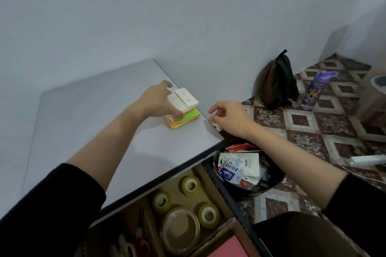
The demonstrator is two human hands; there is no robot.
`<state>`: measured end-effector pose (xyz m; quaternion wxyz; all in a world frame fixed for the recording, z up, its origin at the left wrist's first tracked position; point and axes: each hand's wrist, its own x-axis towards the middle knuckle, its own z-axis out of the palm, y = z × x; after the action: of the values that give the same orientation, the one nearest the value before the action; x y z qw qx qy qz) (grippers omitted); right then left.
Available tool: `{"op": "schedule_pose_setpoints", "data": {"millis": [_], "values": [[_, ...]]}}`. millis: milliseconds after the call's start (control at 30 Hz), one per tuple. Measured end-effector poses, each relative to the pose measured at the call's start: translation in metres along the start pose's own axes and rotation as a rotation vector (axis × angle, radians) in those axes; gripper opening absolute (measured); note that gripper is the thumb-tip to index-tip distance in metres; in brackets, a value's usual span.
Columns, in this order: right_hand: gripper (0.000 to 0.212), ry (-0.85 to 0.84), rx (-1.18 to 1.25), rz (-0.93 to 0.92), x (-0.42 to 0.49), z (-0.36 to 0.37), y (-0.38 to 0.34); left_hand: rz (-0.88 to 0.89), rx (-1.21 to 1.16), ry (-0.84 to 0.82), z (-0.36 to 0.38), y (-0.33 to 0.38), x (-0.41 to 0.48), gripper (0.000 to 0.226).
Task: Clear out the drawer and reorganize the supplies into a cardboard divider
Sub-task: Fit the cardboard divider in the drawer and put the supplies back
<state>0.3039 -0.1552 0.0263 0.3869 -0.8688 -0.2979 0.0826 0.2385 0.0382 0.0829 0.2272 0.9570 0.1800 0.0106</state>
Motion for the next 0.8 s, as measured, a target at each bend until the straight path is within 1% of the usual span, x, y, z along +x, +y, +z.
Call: {"op": "schedule_pose_setpoints", "data": {"millis": [100,167,267,300,400,467,533,567,633,733,800], "values": [[0.018,0.009,-0.083,-0.021,0.007,-0.006,-0.007,0.014,-0.04,0.04,-0.014,-0.003,-0.009,0.093],[0.027,-0.034,-0.115,-0.052,0.013,-0.012,-0.016,0.014,-0.056,0.063,-0.022,-0.005,-0.018,0.091],[0.052,-0.137,-0.2,-0.115,0.022,-0.017,-0.033,0.0,-0.11,0.083,-0.031,-0.013,-0.034,0.087],[0.059,-0.163,-0.229,-0.13,0.024,-0.016,-0.039,-0.009,-0.15,0.082,-0.033,-0.017,-0.041,0.089],[0.079,-0.272,-0.353,-0.162,0.034,-0.011,-0.052,-0.047,-0.242,0.094,-0.037,-0.027,-0.062,0.101],[0.097,-0.378,-0.463,-0.166,0.042,-0.007,-0.059,-0.067,-0.232,0.091,-0.038,-0.034,-0.075,0.104],[0.111,-0.458,-0.527,-0.144,0.05,-0.005,-0.065,-0.086,-0.224,0.081,-0.038,-0.04,-0.086,0.113],[0.112,-0.486,-0.546,-0.128,0.054,-0.004,-0.068,-0.099,-0.237,0.083,-0.037,-0.044,-0.089,0.119],[0.105,-0.533,-0.609,-0.11,0.061,-0.001,-0.073,-0.113,-0.265,0.097,-0.035,-0.049,-0.093,0.123],[0.092,-0.526,-0.709,-0.133,0.067,0.003,-0.079,-0.106,-0.259,0.074,-0.029,-0.051,-0.094,0.122],[0.089,-0.5,-0.764,-0.174,0.068,0.004,-0.08,-0.099,-0.26,0.066,-0.026,-0.053,-0.093,0.117]]}}
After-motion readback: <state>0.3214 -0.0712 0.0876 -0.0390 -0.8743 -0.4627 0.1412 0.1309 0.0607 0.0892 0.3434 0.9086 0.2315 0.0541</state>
